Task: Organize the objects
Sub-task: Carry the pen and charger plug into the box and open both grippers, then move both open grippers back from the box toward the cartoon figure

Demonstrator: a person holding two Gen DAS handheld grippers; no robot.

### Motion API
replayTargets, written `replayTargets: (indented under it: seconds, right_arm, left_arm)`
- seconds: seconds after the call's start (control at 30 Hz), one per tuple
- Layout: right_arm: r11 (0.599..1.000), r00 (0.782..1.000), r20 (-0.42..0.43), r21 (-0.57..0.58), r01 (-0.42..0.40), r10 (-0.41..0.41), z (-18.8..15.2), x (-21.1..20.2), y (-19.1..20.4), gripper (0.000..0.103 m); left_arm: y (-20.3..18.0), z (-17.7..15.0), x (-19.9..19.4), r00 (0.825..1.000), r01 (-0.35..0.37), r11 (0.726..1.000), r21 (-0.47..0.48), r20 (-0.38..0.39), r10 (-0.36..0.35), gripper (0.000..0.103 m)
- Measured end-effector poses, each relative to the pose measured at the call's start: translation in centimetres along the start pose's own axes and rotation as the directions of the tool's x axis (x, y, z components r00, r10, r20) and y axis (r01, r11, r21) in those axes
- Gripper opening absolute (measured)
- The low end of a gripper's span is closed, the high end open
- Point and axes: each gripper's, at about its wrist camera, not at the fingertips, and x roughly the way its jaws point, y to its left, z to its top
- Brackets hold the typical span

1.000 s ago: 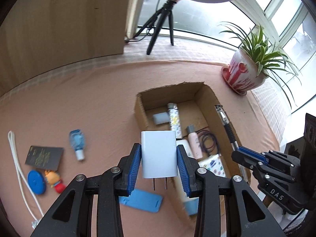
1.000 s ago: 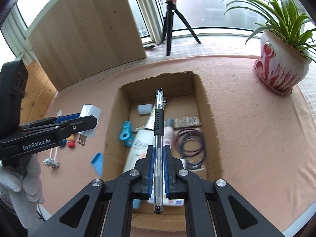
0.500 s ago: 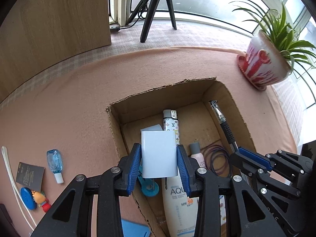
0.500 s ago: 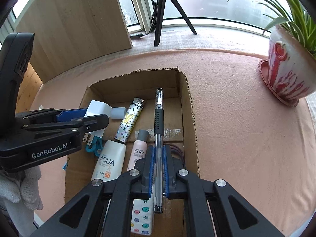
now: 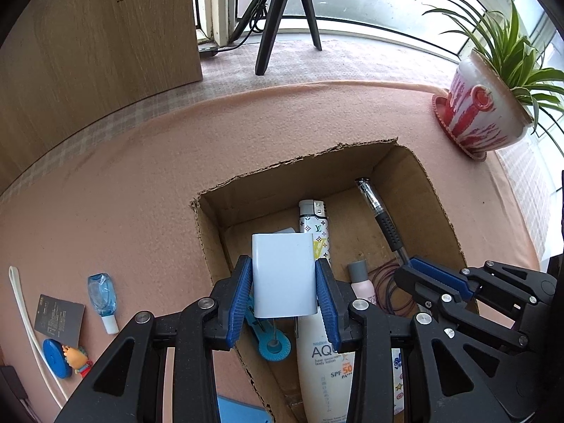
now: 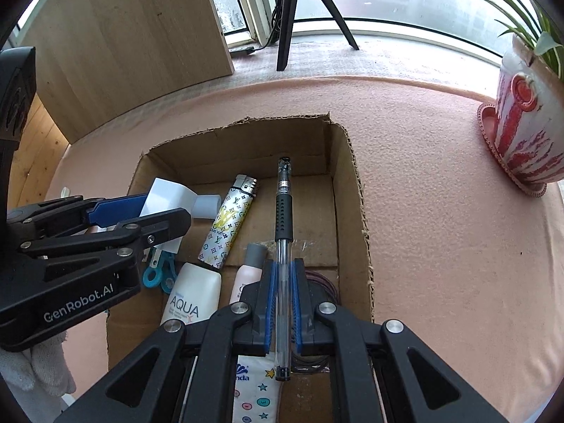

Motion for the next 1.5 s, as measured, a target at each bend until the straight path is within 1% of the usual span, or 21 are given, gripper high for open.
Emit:
replayTargets:
  seconds: [0.07, 0.17, 0.3, 0.43, 0.57, 0.67, 0.7, 0.77, 0.83, 1.0, 1.17, 1.27, 1.43, 1.5]
  right_arm:
    - [1.0, 1.0, 0.005, 0.007, -0.006, 0.006, 0.0, -0.2, -0.1, 0.008]
    - [0.999, 0.999, 0.002, 0.022, -0.038, 0.038, 0.2, -0.4, -0.1, 0.008]
    - [0.998, 0.999, 0.001, 0.014, -0.054, 0.054, 0.4, -0.4, 0.4, 0.008]
    - [0.995, 0.995, -0.014, 0.033, -0.099, 0.099, 0.6, 0.1, 1.1, 0.008]
    - [0.993, 0.993, -0.019, 0.035, -0.112, 0.113, 0.8, 0.5, 2.0, 0.008]
    - [0.991, 0.992, -0.031, 0.046, -0.124, 0.126, 0.9, 1.0, 2.2, 0.008]
    - [0.991, 0.991, -0.032, 0.051, -0.125, 0.126, 1.0, 1.2, 2.3, 0.009]
    - [0.99, 0.99, -0.048, 0.05, -0.129, 0.131, 0.9, 1.4, 2.3, 0.014]
    - [0.99, 0.99, -0.043, 0.051, -0.134, 0.136, 0.8, 1.1, 2.2, 0.019]
    - [0.986, 0.988, -0.024, 0.063, -0.153, 0.154, 0.1, -0.6, 1.2, 0.02]
    - [0.976, 0.982, -0.008, 0.114, -0.187, 0.189, -2.0, -2.5, -1.0, 0.02]
    - [0.973, 0.981, 0.012, 0.126, -0.195, 0.195, -3.6, -3.9, -1.8, 0.02]
    - [0.983, 0.984, 0.062, 0.069, -0.171, 0.167, -6.3, -6.3, -0.5, 0.02]
    - [0.984, 0.983, 0.074, 0.045, -0.173, 0.169, -7.0, -6.8, 0.6, 0.02]
  left_arm:
    - [0.1, 0.1, 0.1, 1.0, 0.002, 1.0, -0.005, -0.002, -0.002, 0.039]
    - [0.3, 0.1, 0.1, 1.0, 0.01, 1.0, -0.014, 0.001, -0.01, 0.039]
    - [0.4, 0.3, 0.2, 1.0, 0.023, 1.0, -0.018, -0.013, -0.024, 0.04]
    - [0.8, 0.5, -0.7, 1.0, 0.028, 0.999, -0.036, 0.005, -0.027, 0.044]
    - [1.4, 0.3, -2.1, 0.999, 0.044, 0.998, -0.054, 0.032, -0.042, 0.044]
    - [1.6, 0.2, -3.2, 0.998, 0.051, 0.997, -0.05, 0.047, -0.048, 0.044]
    - [1.6, 0.1, -3.5, 0.997, 0.052, 0.997, -0.048, 0.053, -0.049, 0.044]
    - [1.6, 0.0, -4.1, 0.997, 0.056, 0.998, -0.042, 0.061, -0.053, 0.044]
    - [1.7, -0.1, -4.7, 0.996, 0.058, 0.997, -0.043, 0.07, -0.055, 0.044]
    - [2.1, -0.5, -6.0, 0.993, 0.075, 0.996, -0.052, 0.091, -0.07, 0.044]
    - [2.9, -2.0, -7.7, 0.991, 0.08, 0.996, -0.049, 0.11, -0.074, 0.044]
    - [4.3, -3.6, -8.8, 0.99, 0.083, 0.994, -0.068, 0.123, -0.074, 0.044]
    - [8.2, -7.3, -10.0, 0.991, 0.074, 0.987, -0.146, 0.125, -0.056, 0.044]
    - [10.0, -9.0, -10.3, 0.992, 0.056, 0.982, -0.178, 0.12, -0.035, 0.044]
